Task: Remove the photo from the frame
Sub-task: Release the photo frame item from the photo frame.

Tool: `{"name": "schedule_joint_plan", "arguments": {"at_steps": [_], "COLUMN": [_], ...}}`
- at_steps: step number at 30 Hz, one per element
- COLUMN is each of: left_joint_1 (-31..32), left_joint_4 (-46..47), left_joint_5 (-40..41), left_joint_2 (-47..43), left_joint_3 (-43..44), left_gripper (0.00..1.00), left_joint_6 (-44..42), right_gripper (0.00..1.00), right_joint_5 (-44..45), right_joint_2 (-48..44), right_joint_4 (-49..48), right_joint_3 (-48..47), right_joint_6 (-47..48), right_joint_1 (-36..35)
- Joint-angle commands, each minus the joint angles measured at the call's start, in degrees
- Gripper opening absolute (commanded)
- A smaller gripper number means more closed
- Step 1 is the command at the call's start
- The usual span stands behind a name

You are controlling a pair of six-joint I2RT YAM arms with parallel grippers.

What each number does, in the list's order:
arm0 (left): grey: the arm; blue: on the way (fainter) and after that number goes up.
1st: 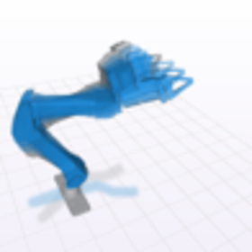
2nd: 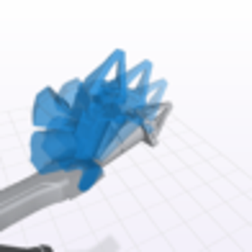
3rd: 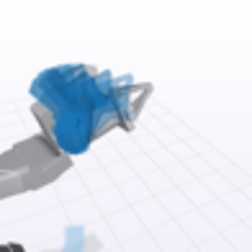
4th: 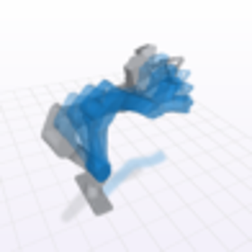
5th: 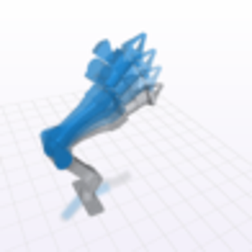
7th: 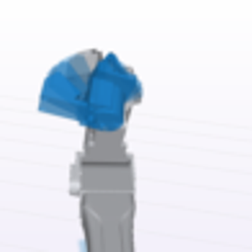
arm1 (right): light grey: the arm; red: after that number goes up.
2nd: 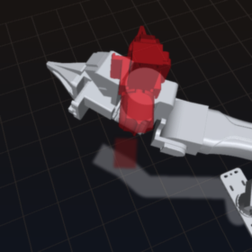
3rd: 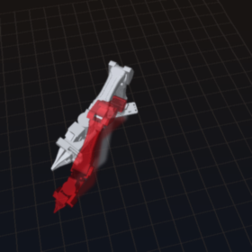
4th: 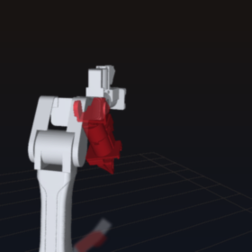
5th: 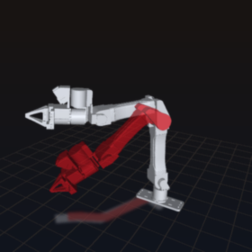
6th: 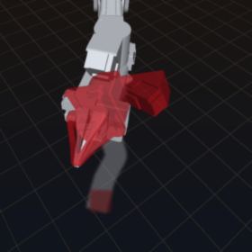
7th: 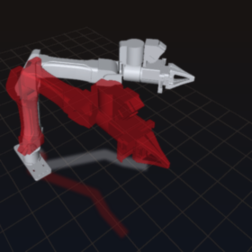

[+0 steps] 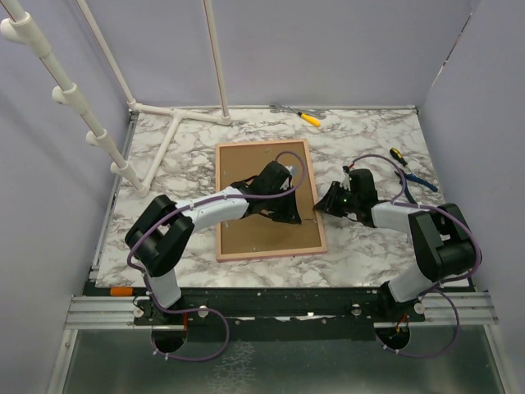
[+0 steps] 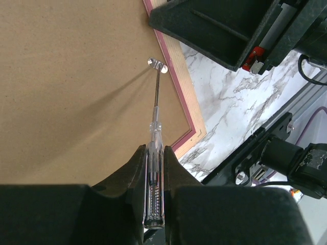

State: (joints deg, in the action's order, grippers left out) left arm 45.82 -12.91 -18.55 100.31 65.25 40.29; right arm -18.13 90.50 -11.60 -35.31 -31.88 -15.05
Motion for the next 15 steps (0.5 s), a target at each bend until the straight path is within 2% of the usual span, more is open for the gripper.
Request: {"name": "schedule_joint_plan", "arguments": {"at_steps": [1, 15], "left_joint_1": [-0.4, -0.4], "left_joint_4": [-1.0, 0.8], "left_joint_5": [1.8, 0.9], "left_joint_2": [-1.6, -0.1], "left_joint_3": [1.5, 2.2], "left_gripper": [0.00, 0.00], "left_joint_6": [-0.4, 0.1], "right_gripper": [0.25, 0.25], "right_joint_5": [2.7, 2.8], "right_joint_2": [1.0, 0.9], "right_joint_4": [0.3, 0.5], "right_joint_3": [-0.2, -0.2], "right_joint_6": [0.6, 0.7], "right_joint_1": [-0.1, -0.1]}}
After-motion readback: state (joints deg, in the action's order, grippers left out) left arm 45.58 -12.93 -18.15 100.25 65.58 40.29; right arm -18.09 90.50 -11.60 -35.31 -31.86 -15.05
